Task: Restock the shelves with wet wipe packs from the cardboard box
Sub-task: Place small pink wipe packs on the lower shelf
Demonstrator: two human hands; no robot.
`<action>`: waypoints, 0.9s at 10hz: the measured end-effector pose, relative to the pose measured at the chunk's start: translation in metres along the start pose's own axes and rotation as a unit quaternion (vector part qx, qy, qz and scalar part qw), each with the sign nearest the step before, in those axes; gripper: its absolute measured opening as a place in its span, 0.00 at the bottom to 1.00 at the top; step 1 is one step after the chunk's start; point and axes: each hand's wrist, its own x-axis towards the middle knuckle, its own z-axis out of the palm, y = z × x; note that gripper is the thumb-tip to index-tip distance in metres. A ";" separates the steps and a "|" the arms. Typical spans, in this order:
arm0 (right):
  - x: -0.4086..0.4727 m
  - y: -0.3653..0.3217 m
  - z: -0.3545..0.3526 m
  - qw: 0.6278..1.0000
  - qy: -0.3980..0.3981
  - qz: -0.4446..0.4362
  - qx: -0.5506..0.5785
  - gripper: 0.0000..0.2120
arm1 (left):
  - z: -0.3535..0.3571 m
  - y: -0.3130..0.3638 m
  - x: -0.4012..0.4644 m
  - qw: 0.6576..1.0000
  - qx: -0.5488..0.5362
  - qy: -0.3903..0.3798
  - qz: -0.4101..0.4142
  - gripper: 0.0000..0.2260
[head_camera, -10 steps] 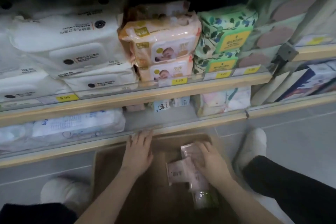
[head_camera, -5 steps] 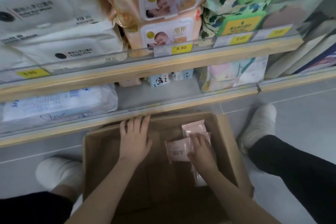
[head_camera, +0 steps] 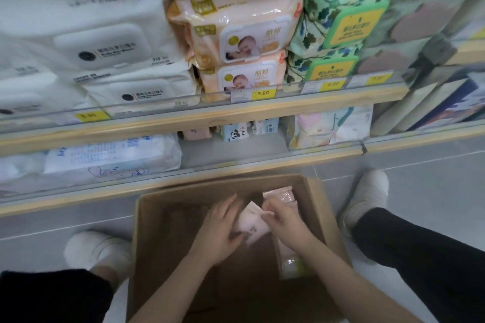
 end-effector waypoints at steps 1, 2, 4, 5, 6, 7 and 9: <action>-0.004 -0.011 -0.004 0.999 0.013 0.010 0.044 0.10 | -0.006 0.008 -0.004 0.992 -0.098 -0.030 -0.069 0.09; -0.012 -0.001 -0.001 0.994 0.085 0.068 0.026 0.08 | -0.005 -0.003 -0.009 0.987 -0.122 -0.016 -0.101 0.08; -0.029 0.044 0.013 0.969 0.119 0.204 -0.069 0.25 | -0.001 -0.032 -0.014 0.975 -0.143 0.013 -0.167 0.15; -0.029 0.055 0.023 0.965 0.093 0.240 -0.044 0.32 | 0.006 -0.040 -0.013 0.972 -0.149 0.000 -0.184 0.07; -0.027 0.063 0.028 0.958 0.107 0.262 -0.043 0.35 | 0.014 -0.041 -0.013 0.971 -0.150 -0.013 -0.184 0.07; -0.032 0.058 0.029 0.958 0.120 0.257 -0.052 0.37 | 0.015 -0.041 -0.013 0.968 -0.157 -0.018 -0.193 0.10; -0.031 0.044 0.017 0.959 0.131 0.217 -0.127 0.19 | 0.001 -0.045 -0.018 0.967 -0.163 -0.004 -0.196 0.12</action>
